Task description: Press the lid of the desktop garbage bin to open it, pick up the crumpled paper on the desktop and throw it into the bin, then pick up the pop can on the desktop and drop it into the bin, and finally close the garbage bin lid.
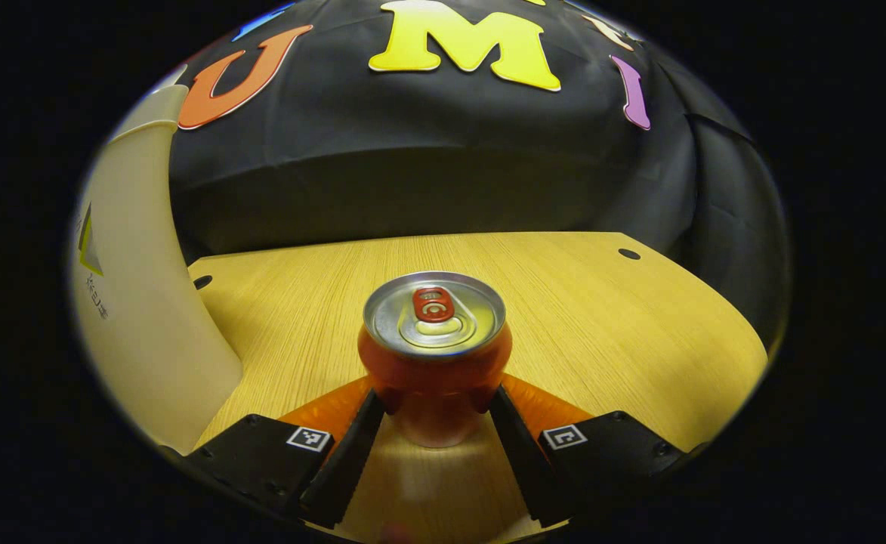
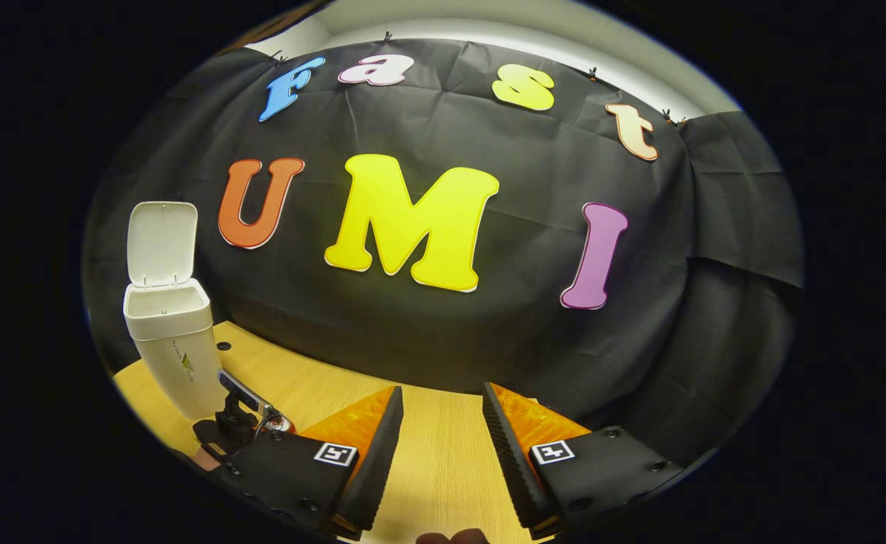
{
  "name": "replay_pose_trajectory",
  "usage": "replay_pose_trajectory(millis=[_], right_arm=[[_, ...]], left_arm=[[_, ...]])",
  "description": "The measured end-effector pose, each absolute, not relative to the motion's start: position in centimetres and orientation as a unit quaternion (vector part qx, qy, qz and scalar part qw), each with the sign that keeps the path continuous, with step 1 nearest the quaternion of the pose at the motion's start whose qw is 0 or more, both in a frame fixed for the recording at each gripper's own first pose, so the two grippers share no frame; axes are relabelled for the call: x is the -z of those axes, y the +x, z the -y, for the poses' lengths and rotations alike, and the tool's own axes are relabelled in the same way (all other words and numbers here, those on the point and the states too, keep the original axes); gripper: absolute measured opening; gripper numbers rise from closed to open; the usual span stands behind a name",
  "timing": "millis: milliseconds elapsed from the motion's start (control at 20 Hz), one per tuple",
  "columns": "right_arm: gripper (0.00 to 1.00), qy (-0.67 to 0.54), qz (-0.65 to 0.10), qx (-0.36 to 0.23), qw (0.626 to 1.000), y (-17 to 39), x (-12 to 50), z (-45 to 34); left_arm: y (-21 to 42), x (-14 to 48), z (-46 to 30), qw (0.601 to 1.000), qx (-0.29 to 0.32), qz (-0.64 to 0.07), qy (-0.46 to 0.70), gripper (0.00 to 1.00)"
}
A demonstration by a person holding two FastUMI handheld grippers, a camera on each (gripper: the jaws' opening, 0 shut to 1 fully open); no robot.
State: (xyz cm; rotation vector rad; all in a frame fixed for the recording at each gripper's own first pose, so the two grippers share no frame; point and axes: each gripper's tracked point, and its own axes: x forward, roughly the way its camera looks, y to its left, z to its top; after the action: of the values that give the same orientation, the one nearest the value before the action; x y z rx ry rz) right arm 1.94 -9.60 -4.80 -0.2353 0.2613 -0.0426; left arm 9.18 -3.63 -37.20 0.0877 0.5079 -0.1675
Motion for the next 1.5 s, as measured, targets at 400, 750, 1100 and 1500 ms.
replay_pose_trajectory(millis=[400,750,1100,1500], right_arm=[[0.69,-0.085,-0.116,0.016,0.989,0.3,5.2,8.3],[0.69,-0.062,-0.090,0.008,0.994,-0.4,4.1,6.5],[0.70,-0.044,-0.074,-0.010,0.996,0.9,2.7,4.5],[0.69,-0.022,-0.087,-0.037,0.995,1.9,3.1,1.5]], left_arm=[[10.1,24.7,3.6,0.982,0.085,-0.162,0.046,0.85],[11.5,11.6,-0.7,0.994,0.031,-0.091,0.050,0.85],[12.0,4.4,-10.9,0.996,-0.070,-0.053,0.032,0.85],[10.3,7.5,-21.1,0.975,-0.193,-0.112,-0.002,0.85]])
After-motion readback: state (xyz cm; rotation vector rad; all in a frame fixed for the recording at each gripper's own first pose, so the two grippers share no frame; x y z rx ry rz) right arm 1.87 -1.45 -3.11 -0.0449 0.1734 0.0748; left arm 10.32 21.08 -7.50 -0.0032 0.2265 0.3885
